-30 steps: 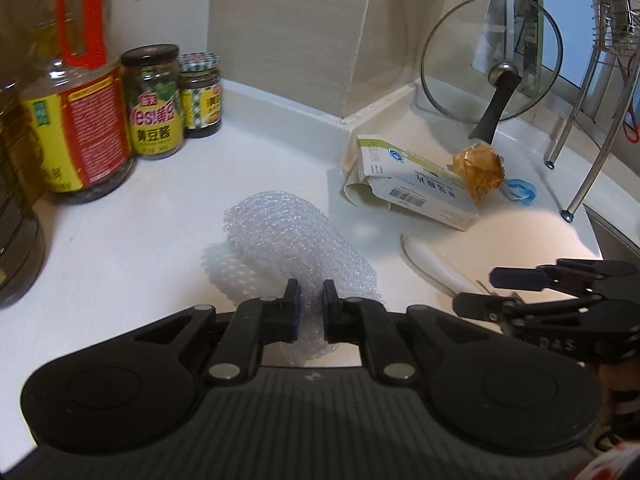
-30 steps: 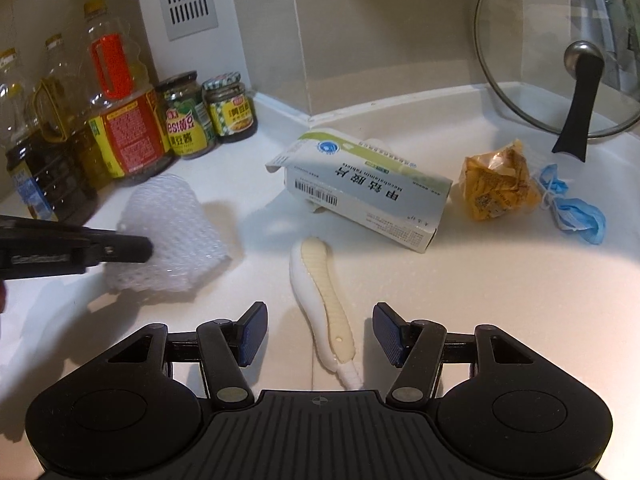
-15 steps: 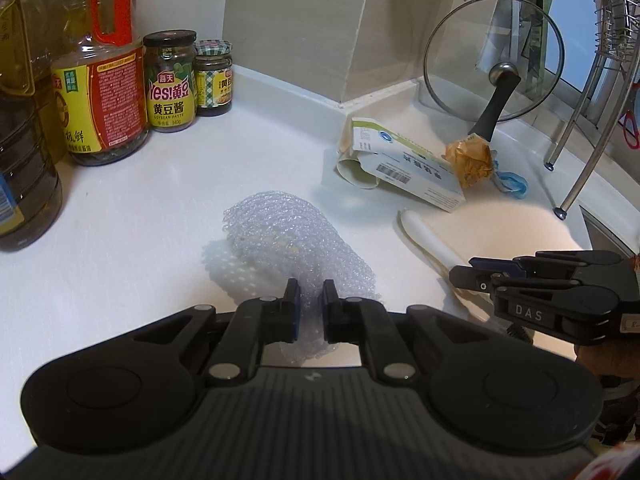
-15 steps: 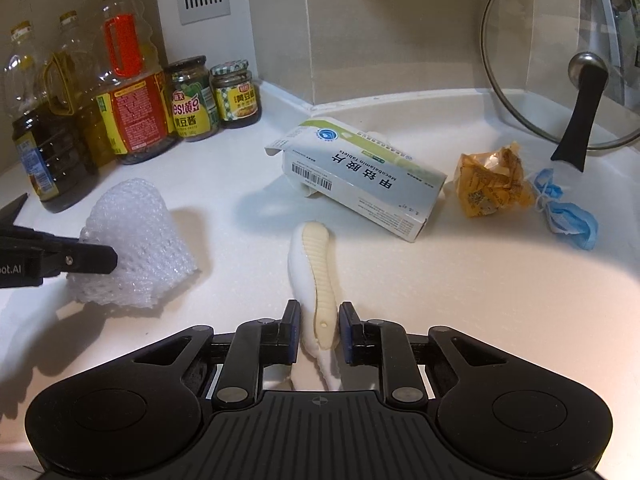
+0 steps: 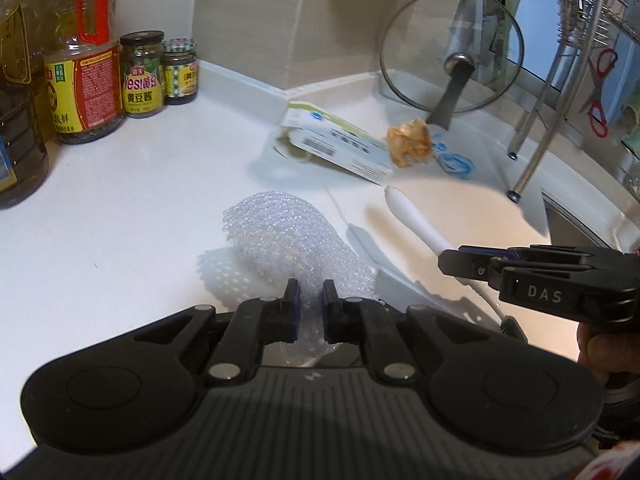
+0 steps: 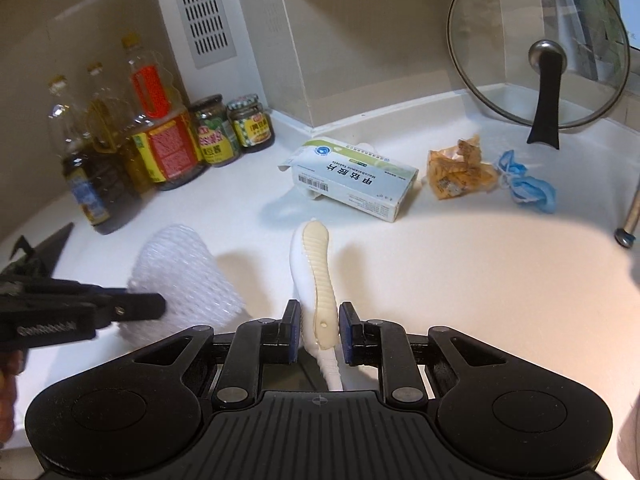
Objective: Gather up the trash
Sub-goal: 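Carry the mesh net and brush in both tools down over the bin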
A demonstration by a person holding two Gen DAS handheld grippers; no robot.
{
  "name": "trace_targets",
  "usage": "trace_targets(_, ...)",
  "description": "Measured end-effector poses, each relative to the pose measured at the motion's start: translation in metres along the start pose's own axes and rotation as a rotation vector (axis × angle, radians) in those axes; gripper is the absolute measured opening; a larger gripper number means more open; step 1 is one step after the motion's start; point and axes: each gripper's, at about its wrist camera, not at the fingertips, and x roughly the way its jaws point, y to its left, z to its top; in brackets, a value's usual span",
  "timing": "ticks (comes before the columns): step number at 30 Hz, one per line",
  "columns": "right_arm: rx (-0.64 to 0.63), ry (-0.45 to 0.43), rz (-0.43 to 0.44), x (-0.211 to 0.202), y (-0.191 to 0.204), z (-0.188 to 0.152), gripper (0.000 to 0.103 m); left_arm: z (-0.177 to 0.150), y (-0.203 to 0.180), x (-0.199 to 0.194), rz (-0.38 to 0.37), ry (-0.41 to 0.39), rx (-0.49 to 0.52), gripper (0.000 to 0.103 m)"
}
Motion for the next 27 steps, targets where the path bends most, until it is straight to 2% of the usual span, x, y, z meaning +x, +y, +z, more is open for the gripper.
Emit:
trace_targets(7, -0.055, 0.022, 0.061, -0.032, -0.005, -0.023, 0.021, -0.029, -0.037, -0.014, 0.024, -0.014, -0.048, 0.009)
trace_targets(13, -0.079, 0.051, 0.093, -0.051, -0.007, -0.046, 0.021, -0.056, -0.059, -0.025, 0.038, 0.008, -0.067, 0.009)
trace_targets(21, -0.044, 0.1, 0.076, -0.061, 0.001, -0.078, 0.021, -0.084, -0.069, -0.028, 0.009, 0.066, -0.028, 0.009)
trace_targets(27, -0.023, 0.163, 0.032, -0.054, 0.01, -0.106, 0.021, -0.112, -0.059, -0.02, -0.026, 0.13, -0.029, 0.009)
